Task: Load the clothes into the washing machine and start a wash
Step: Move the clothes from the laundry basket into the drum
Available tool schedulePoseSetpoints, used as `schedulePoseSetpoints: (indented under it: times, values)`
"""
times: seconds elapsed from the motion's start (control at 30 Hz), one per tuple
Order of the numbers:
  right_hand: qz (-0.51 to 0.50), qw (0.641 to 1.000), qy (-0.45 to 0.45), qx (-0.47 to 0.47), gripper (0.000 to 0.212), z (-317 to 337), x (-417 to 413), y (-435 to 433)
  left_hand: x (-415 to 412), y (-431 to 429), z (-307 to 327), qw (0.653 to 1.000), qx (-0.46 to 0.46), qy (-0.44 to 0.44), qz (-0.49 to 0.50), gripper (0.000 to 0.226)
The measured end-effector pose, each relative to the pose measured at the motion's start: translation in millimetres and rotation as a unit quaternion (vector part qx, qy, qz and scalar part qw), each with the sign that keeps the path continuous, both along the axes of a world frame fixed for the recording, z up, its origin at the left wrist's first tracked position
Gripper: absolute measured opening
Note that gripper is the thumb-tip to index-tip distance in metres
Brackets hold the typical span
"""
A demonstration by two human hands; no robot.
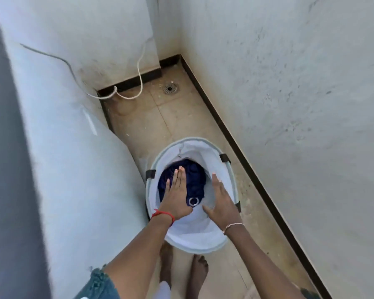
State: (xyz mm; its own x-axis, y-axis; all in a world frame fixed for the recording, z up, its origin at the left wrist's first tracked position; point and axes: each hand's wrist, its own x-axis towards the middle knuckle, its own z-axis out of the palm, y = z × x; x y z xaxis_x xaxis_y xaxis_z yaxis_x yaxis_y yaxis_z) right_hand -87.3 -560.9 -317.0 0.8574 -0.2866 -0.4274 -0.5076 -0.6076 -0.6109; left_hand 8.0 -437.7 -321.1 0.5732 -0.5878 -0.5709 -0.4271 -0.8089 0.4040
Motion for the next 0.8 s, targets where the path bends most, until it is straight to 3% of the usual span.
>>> schedulePoseSetpoints:
  times: [0.27,0.47,0.8]
  values:
    - [0.049,0.997,0.055,-0.023,0.113,-222,12,5,6,4,-208,0.995,0.067,-0.049,-0.059,0.107]
    - [0.074,0.994,0.055,-0.065,0.122,-332,37,-6,38,10,-331,0.979,0.109,-0.138,-0.107,0.112]
    - [0.113,0.979,0.017,-0.167,0.139,-427,103,-30,96,2,-415,0.945,0.169,-0.232,-0.159,0.141]
